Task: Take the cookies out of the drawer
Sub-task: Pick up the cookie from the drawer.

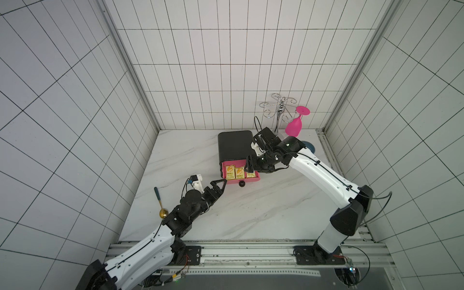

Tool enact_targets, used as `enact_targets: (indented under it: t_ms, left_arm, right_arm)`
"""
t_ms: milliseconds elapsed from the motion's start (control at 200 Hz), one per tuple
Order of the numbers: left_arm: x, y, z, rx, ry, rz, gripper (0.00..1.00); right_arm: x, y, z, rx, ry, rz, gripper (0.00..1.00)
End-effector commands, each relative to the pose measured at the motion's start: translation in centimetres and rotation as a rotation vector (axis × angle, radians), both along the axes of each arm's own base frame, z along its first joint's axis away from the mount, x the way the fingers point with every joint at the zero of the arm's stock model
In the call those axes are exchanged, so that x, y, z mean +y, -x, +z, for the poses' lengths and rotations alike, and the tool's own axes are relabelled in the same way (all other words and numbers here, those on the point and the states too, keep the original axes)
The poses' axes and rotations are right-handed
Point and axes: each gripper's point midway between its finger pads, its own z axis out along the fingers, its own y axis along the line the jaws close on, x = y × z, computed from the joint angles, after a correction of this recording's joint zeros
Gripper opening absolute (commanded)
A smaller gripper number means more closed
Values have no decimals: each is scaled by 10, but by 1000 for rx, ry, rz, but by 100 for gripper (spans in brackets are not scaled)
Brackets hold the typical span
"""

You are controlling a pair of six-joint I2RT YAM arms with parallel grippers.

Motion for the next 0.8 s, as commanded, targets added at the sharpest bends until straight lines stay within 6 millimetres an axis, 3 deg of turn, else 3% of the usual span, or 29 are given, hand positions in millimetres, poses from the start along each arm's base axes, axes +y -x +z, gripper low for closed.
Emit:
enact_targets:
  t_ms: [0,335,600,795]
  left_arm:
    - [-1,-16,3,-34,7,38,98]
    - [9,-49,10,-71,-4,45,98]
    - [-16,-59,10,-60,27,-57,98]
    - [-25,-64,5,-50,19,-90,98]
  right_arm:
    - [3,-5,-7,11,16,11,67]
    - [-1,-7,-18,26,41,-27,66]
    - [-11,-16,-31,12,126,-76,62]
    - [-11,-22,-40,4,177,-77,60]
